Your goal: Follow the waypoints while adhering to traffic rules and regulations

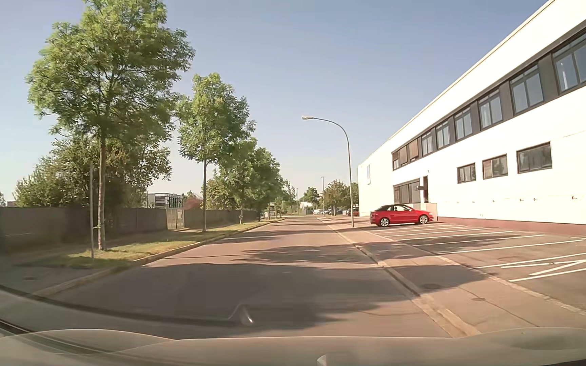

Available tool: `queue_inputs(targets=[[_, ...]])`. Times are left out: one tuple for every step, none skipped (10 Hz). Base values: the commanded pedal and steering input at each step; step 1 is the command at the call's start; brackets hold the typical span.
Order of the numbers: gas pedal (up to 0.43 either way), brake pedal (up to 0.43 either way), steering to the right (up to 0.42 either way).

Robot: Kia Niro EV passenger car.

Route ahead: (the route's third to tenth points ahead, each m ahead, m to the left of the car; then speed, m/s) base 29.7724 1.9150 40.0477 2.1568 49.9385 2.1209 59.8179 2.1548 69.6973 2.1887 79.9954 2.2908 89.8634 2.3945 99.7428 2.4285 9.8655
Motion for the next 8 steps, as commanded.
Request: queue_inputs(targets=[[0.028,0.0,0.001],[0.039,0.0,-0.001],[0.138,0.0,-0.004],[0.138,0.0,-0.006],[0.138,0.0,-0.006],[0.157,0.0,-0.006],[0.157,0.0,-0.004],[0.157,0.0,-0.005]])
